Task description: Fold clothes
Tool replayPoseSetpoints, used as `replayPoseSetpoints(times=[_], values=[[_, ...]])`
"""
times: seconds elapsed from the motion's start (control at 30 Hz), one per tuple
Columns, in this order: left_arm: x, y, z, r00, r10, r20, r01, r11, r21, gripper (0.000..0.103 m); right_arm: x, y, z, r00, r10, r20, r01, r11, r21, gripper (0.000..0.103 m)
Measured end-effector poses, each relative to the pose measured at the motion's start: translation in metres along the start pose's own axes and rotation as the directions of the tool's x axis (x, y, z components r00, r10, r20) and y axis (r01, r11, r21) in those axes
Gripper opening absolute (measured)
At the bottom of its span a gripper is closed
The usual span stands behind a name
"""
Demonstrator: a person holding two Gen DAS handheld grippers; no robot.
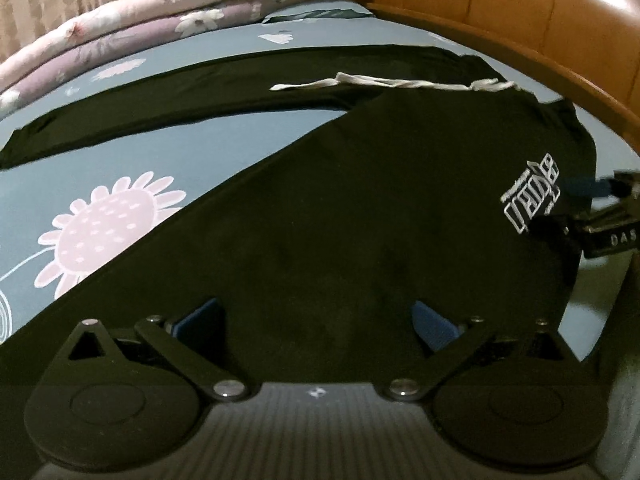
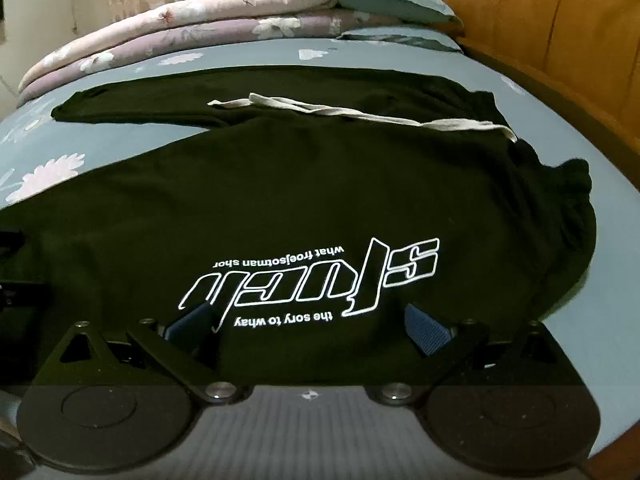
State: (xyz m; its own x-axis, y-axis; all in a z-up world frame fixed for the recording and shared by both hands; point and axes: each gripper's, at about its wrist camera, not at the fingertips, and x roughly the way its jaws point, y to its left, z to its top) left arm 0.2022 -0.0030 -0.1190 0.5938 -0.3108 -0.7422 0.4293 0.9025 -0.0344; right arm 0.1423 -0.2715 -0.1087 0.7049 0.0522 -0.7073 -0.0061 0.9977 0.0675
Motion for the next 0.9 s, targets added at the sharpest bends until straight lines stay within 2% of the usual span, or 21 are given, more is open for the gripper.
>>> replayPoseSetpoints(times=[0.17, 0.37, 0.47, 0.6, 0.67, 0.73, 0.83, 0.9], values=[[-0.008, 0.005, 0.008, 0.999, -0.034, 0.043, 0.036, 0.998, -0.051, 0.102, -0.009, -0.003, 0.014, 0.997, 0.069, 0.046, -0.072, 0.995, 0.071, 0.103], [-0.001, 0.006, 0.018, 0.997, -0.059, 0.041, 0.06, 0.997, -0.044, 0.102, -0.011, 0.011, 0.054, 0.99, 0.087, 0.109, -0.082, 0.995, -0.053, 0.103], [0.004, 0.006, 0.024, 0.996, -0.079, 0.04, 0.081, 0.996, -0.046, 0.102, -0.004, 0.017, 0.087, 0.982, 0.134, 0.13, -0.118, 0.986, -0.121, 0.103], [0.006, 0.013, 0.028, 0.995, -0.089, 0.042, 0.092, 0.994, -0.066, 0.102, 0.022, 0.024, 0.134, 0.963, 0.257, 0.076, -0.239, 0.953, -0.189, 0.103], [0.006, 0.018, 0.03, 0.995, -0.085, 0.046, 0.088, 0.993, -0.081, 0.102, 0.044, 0.024, 0.154, 0.944, 0.329, 0.015, -0.321, 0.93, -0.177, 0.103], [0.004, 0.026, 0.032, 0.996, -0.078, 0.053, 0.083, 0.992, -0.097, 0.102, 0.065, 0.024, 0.167, 0.931, 0.364, -0.02, -0.363, 0.92, -0.149, 0.103], [-0.002, 0.041, 0.033, 0.995, -0.059, 0.074, 0.068, 0.99, -0.123, 0.102, 0.099, 0.03, 0.178, 0.927, 0.37, -0.057, -0.374, 0.915, -0.15, 0.103], [-0.003, 0.053, 0.033, 0.996, -0.038, 0.076, 0.048, 0.989, -0.143, 0.102, 0.118, 0.037, 0.179, 0.939, 0.339, -0.064, -0.345, 0.919, -0.191, 0.103]])
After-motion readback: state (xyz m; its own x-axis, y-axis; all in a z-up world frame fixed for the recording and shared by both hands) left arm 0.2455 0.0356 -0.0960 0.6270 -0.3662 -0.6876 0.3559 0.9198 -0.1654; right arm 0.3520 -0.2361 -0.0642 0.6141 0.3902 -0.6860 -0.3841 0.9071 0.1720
